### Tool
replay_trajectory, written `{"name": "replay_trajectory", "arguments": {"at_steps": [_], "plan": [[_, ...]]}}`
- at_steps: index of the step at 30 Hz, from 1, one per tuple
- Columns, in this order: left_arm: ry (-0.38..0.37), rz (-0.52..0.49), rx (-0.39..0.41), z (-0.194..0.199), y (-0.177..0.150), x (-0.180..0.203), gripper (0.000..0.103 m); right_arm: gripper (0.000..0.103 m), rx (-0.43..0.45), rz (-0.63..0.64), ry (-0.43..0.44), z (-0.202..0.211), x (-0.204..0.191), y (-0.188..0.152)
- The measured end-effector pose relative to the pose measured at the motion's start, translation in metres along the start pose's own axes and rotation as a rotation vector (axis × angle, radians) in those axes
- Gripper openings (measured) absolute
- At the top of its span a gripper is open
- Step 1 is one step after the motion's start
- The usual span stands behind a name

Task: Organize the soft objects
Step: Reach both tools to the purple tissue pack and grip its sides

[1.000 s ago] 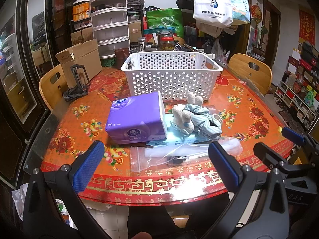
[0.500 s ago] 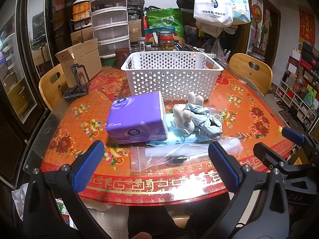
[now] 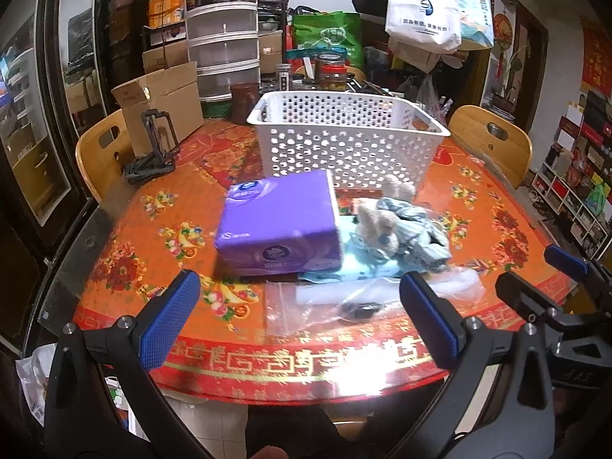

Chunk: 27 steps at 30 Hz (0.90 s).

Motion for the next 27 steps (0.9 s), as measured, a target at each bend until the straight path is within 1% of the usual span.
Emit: {"name": "replay_trajectory", "arguments": {"at_steps": [3, 6, 7, 9, 12, 15, 19, 21, 25, 27], "plan": [[0.010, 0.009, -0.006, -0.015, 0.003, -0.013, 0.103, 0.103, -0.015, -0.001, 0.012, -0.012, -0.002, 0.003], [0.037, 0.019, -0.006, -0.036, 0.011, -0.032, 0.103, 0.103, -0.032, 0.009, 0.022, -0.026, -0.009, 0.007], [0.038, 0.024, -0.017, -0.044, 0.013, -0.038, 0.103, 0.103, -0.038, 0.014, 0.027, -0.031, -0.012, 0.009], [0.038, 0.046, -0.065, -0.070, 0.019, -0.053, 0.103, 0.103, -0.039, 0.031, 0.040, -0.041, -0.020, 0.014], [0.086, 0.065, -0.130, -0.110, 0.022, -0.079, 0.103, 0.103, -0.039, 0.050, 0.062, -0.055, -0.031, 0.023], [0.051, 0.096, -0.161, -0.130, 0.022, -0.100, 0.103, 0.103, -0.048, 0.057, 0.090, -0.074, -0.042, 0.033], [0.045, 0.086, -0.155, -0.145, 0.026, -0.114, 0.103, 0.103, -0.061, 0.075, 0.106, -0.090, -0.059, 0.038], [0.015, 0.087, -0.162, -0.150, 0.026, -0.115, 0.103, 0.103, -0.075, 0.092, 0.118, -0.097, -0.070, 0.038], [-0.064, 0.093, -0.150, -0.153, 0.028, -0.113, 0.103, 0.102, -0.101, 0.118, 0.135, -0.112, -0.088, 0.036], [-0.123, 0.106, -0.160, -0.153, 0.027, -0.110, 0.103, 0.097, -0.113, 0.126, 0.145, -0.120, -0.094, 0.035]]}}
Point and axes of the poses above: each gripper's, at about its wrist camera, not at the fingertips, and z roughly against the way its jaws point, x to its right, y to its top, the point moved 5 cm from there along -z, roughly the way its jaws point, and after that the axes turned 14 degrees about y, right-handed, at the moved point
